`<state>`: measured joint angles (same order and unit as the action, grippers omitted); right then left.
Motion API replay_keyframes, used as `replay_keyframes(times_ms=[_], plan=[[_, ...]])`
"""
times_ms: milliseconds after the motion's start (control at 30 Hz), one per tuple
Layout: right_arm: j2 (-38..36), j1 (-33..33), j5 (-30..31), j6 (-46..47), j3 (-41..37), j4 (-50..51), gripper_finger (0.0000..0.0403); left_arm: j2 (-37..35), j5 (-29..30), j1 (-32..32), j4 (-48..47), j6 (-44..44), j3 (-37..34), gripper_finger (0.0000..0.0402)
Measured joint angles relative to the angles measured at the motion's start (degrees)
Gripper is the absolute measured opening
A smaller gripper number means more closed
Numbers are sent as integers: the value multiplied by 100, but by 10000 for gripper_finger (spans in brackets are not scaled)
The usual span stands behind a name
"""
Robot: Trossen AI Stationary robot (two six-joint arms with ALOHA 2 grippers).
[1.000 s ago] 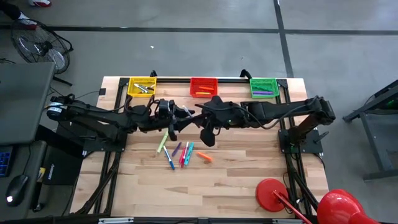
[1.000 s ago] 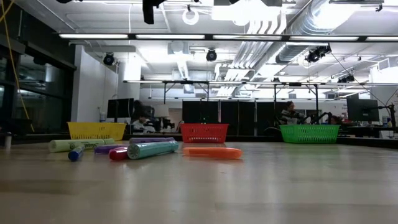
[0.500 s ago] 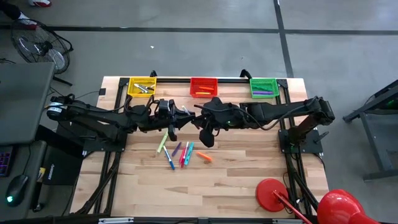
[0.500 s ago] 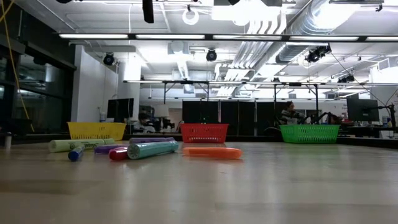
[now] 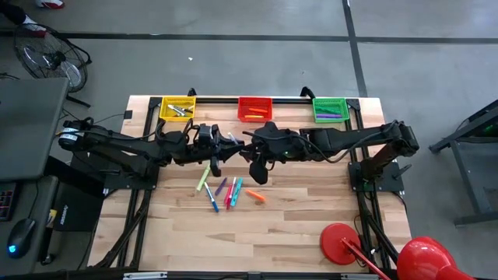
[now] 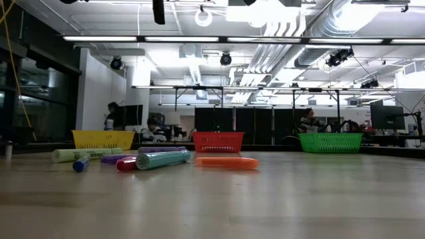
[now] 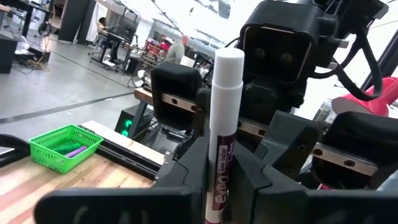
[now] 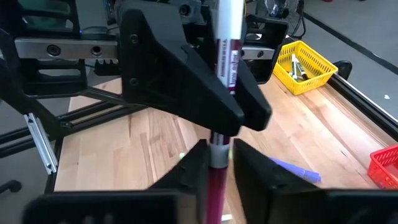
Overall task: Pick & Place Markers
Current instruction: Put the purple marker into the yellow bin
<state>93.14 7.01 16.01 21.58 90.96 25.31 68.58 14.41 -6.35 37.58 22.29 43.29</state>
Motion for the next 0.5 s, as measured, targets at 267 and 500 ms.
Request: replay_keyframes(times_ms=[267, 500], plan=[[-63, -3, 11, -20, 0, 44, 154, 0, 66, -2, 4, 17, 0, 29], [-366, -3, 168, -175, 7, 122, 177, 0, 236, -2, -33, 16, 2, 29]])
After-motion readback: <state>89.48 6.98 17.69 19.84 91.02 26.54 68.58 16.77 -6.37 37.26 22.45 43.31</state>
